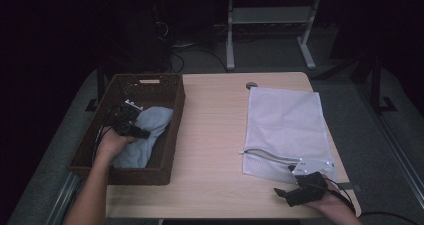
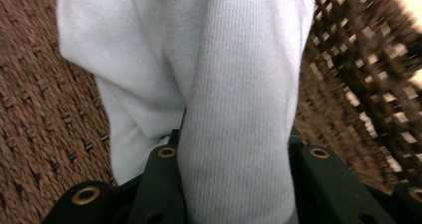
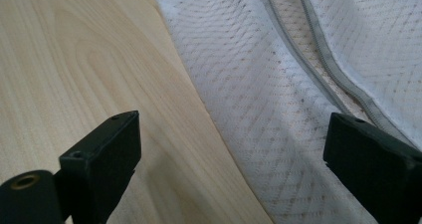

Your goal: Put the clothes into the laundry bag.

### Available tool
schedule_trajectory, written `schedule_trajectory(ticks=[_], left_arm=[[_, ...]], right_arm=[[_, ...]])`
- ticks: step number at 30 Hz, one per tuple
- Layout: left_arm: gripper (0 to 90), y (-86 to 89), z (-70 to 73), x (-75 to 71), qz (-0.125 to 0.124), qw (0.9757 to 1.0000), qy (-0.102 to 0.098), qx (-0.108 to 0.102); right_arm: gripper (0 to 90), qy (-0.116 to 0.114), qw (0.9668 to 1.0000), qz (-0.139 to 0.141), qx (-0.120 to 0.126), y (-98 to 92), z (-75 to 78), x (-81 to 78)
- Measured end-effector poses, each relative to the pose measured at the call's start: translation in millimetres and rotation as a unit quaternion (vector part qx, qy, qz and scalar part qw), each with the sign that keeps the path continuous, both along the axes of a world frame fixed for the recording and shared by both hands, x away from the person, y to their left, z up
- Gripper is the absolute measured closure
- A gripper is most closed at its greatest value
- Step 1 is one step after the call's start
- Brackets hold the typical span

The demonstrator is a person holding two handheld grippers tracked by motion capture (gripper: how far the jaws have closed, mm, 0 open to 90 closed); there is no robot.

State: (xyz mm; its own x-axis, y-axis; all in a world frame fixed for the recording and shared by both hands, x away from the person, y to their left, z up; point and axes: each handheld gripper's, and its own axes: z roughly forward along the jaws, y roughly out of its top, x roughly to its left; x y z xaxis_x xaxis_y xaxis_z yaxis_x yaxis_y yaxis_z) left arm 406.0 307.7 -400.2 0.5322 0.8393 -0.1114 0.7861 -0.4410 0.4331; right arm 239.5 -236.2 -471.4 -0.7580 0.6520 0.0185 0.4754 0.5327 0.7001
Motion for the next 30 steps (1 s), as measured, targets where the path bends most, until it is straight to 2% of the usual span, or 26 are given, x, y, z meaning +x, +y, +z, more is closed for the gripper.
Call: schedule_trajectory(ticks=[2,14,19,25,30], left_arm=[[67.2,2.3,5.4,-2.5,0.001,0.9999,-0.008,-0.012],[67.3,10.1,35.8,-12.6,0.01,0.9977,-0.047,-0.047],[67.3,13.3,49.2,-17.4,0.007,0.9955,-0.064,-0.069],[67.3,13.2,64.2,-22.3,0.003,0.9935,-0.076,-0.085],[67.3,9.8,78.9,-27.1,-0.007,0.9905,-0.093,-0.1]], right_arm=[[7.7,0.0,1.0,0.001,-0.001,0.1,-0.1,0.1],[7.7,0.0,1.0,0.003,0.0,0.7,-0.3,-0.3],[7.7,0.0,1.0,0.004,0.0,0.6,-0.5,-0.2],[7.8,0.001,1.0,0.003,-0.001,0.7,-0.6,-0.2],[7.7,0.002,1.0,0.003,-0.003,1.3,-0.9,-0.1]])
